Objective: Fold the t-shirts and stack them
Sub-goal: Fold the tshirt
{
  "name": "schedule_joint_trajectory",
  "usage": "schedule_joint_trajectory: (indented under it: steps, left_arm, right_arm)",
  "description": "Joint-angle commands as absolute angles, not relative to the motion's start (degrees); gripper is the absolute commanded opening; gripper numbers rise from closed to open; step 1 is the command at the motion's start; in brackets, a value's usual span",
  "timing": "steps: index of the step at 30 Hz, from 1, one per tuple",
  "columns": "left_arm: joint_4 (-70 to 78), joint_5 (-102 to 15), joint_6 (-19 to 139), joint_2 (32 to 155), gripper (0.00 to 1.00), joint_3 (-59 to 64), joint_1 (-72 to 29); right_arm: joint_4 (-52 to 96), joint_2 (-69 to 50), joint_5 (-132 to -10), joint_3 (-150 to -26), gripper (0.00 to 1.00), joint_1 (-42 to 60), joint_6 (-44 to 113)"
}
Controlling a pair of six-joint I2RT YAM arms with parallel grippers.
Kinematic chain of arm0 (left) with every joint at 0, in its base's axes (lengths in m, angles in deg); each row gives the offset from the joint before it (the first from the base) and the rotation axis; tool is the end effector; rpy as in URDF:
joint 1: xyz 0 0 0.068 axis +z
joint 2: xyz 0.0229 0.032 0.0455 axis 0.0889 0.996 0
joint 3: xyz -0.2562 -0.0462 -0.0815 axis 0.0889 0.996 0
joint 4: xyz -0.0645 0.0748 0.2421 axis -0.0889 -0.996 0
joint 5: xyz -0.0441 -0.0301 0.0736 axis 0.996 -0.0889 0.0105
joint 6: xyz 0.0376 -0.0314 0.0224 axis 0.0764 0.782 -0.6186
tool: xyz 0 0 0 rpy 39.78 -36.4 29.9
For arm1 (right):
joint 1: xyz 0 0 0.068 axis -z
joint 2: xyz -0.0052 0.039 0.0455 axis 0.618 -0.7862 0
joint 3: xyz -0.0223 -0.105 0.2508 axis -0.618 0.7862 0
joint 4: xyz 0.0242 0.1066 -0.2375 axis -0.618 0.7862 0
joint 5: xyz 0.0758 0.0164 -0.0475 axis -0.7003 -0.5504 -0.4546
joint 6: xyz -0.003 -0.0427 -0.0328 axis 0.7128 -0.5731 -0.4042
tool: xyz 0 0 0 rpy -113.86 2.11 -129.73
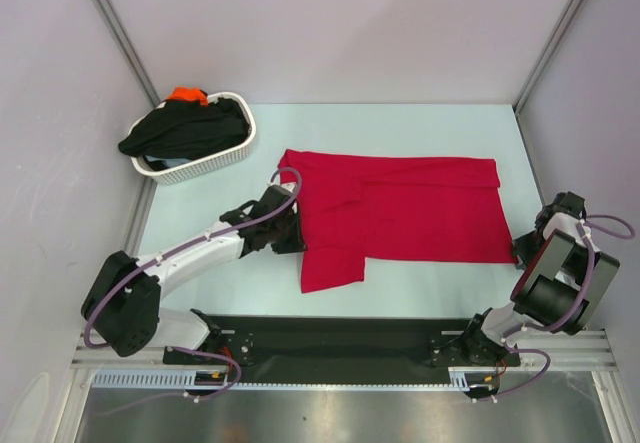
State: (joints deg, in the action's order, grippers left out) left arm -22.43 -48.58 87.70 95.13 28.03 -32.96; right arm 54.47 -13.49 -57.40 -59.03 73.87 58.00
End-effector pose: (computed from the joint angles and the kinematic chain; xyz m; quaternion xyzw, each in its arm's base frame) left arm 0.2078 -0.1653 0.2081 -0.0029 0.9533 -0.2090 0.2179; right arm 0.2102 -0.1553 0.1669 0.5452 0.8220 -0.0554 0.1548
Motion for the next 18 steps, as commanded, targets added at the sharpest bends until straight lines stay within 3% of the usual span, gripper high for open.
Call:
schedule_joint_trajectory:
  steps: [1,4,8,9,11,18]
  left_arm:
    - [-19.49,-47.56,87.48,93.13,0.00,28.78,-32.51]
    - [-19.40,-48.09,87.57,92.34,0.00,29.05,-32.34]
    - [-19.31,-48.79,87.57,90.32,0.00,29.66,-31.64]
    - [-19.23,-48.97,87.57,89.88,0.00,29.84,-31.55]
    - [-19.23,-49.06,87.30,88.92,0.00,30.36,-31.37]
    - [-18.44,-49.15,87.92,87.94,0.00,31.16,-31.28]
  right_arm:
    - [52.95,-14.67,-55.72,-58.34,0.41,73.41,59.40]
    - [52.77,-16.43,-55.19,-58.34,0.40,73.50,59.31]
    - [52.60,-17.49,-54.75,-58.34,0.19,73.50,58.88]
    - [52.94,-17.58,-54.40,-58.51,0.09,73.41,58.70]
    - [53.91,-17.66,-53.52,-58.95,0.01,72.54,58.61]
    - [58.12,-15.12,-49.75,-61.67,0.00,68.06,57.82]
